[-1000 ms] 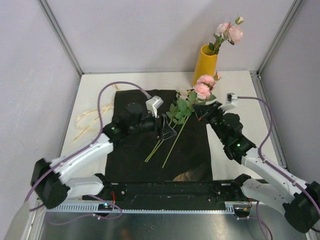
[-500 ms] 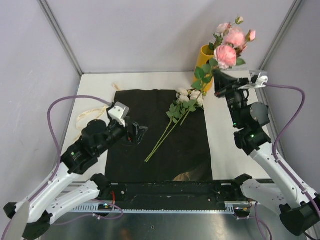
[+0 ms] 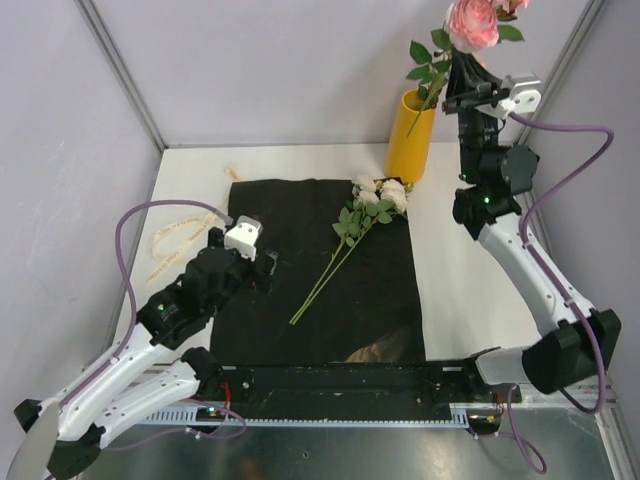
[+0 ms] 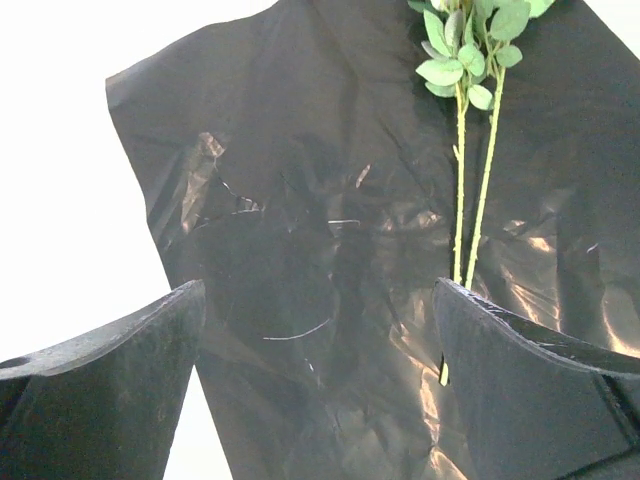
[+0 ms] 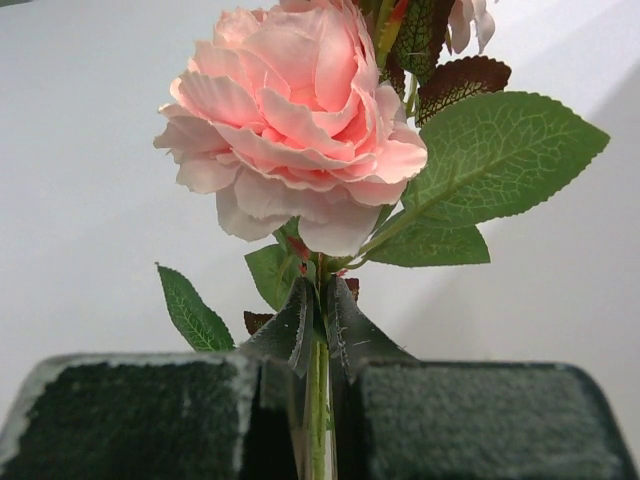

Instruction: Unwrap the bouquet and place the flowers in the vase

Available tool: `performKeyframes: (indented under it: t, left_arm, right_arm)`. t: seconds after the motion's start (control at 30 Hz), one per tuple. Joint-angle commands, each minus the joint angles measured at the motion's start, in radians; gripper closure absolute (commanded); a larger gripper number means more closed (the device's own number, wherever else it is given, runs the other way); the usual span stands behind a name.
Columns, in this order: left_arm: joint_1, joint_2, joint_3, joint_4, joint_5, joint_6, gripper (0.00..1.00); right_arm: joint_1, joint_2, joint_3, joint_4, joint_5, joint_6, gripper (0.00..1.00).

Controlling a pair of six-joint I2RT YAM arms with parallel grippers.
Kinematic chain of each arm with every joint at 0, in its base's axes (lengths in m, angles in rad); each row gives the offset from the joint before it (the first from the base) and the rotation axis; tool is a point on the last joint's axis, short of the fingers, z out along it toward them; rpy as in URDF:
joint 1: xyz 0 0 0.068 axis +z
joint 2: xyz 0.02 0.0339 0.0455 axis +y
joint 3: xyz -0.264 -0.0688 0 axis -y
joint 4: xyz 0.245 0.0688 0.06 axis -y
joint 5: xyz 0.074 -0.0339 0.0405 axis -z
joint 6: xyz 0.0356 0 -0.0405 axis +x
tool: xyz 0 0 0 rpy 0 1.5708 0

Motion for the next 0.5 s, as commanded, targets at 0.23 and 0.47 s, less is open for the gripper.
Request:
performKeyframes:
  t: [0.23, 0.47]
  left_arm:
    - [0.000, -0.055, 0.004, 0.022, -0.063, 0.021, 0.00]
    - [0.001, -0.055, 0.003, 0.022, -0.063, 0.022, 0.00]
  right_arm:
    - [-0.115, 0.263, 0.351, 0.069, -0.034, 0.002, 1.00]
    - [-0.146, 0.422, 0.494, 0.027, -0.037, 0.041, 1.00]
